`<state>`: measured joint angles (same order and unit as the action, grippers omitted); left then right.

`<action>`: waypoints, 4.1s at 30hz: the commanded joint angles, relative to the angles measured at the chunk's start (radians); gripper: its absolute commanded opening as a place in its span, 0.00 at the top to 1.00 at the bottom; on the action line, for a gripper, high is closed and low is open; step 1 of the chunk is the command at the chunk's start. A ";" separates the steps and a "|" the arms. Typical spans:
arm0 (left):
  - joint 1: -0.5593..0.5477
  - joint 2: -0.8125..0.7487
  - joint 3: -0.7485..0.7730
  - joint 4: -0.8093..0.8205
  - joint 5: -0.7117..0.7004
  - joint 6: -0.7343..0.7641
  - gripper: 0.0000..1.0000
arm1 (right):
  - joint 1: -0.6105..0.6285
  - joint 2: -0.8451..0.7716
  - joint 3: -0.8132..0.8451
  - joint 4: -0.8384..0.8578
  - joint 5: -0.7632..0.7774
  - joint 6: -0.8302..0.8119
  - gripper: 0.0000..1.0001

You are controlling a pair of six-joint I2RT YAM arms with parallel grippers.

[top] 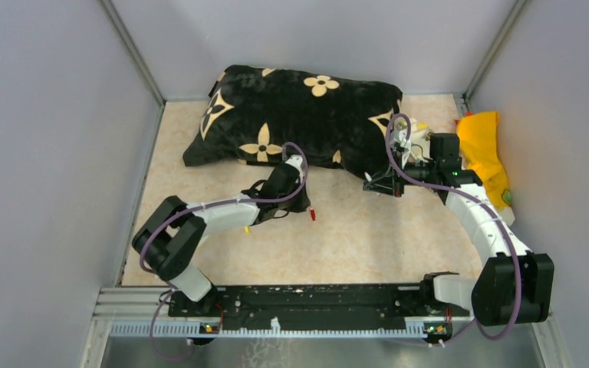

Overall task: Insert the pens into the pen caps
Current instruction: Pick up the pen cap from the center of the board.

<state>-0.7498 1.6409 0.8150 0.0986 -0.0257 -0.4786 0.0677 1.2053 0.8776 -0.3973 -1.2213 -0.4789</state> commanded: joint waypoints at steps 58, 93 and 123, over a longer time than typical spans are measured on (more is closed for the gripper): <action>-0.177 0.279 0.512 -0.762 -0.378 -0.632 0.45 | -0.011 -0.035 0.020 0.028 -0.033 -0.008 1.00; -0.182 0.304 0.528 -0.863 -0.328 -0.603 0.97 | -0.011 -0.049 0.012 0.045 -0.056 0.007 1.00; -0.178 -0.353 -0.404 1.399 0.021 0.035 1.00 | 0.257 0.023 -0.230 0.774 -0.127 0.692 1.00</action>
<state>-0.9253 1.2156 0.4156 1.1072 -0.0853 -0.5117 0.2749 1.2133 0.6754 0.2253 -1.3533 0.1108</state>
